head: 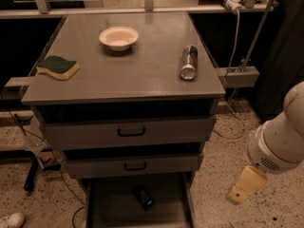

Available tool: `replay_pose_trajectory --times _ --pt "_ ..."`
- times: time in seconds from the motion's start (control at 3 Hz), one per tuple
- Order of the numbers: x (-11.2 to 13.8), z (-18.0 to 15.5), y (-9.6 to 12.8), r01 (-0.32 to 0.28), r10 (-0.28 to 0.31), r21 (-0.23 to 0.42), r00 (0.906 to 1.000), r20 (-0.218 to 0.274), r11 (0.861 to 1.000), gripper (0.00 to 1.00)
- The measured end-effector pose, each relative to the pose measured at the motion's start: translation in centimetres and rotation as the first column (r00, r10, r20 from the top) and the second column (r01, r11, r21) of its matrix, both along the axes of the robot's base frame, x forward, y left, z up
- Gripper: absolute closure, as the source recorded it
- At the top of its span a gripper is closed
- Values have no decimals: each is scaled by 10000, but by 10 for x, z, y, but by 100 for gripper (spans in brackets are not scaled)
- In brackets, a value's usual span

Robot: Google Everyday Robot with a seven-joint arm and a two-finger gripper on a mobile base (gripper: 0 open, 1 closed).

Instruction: Pick rxbar chocolate from bottom drawer and place on counter

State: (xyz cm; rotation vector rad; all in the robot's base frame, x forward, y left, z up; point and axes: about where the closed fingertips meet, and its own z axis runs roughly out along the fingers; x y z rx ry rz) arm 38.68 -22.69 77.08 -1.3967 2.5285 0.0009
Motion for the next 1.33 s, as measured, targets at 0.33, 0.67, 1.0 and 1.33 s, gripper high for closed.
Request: replay_pose_trajectory --times 0.33,0.67,1.0,1.33 --pt "-6 -32 28 62 -28 967 9993 -360 9953 0" --pt "-7 -85 83 445 -225 2870 9966 -794 9569 0" --pt "0 -129 130 833 -488 4089 9944 -943 9088 0" --pt "12 -127 130 862 -686 4153 9960 -571 9056 0"
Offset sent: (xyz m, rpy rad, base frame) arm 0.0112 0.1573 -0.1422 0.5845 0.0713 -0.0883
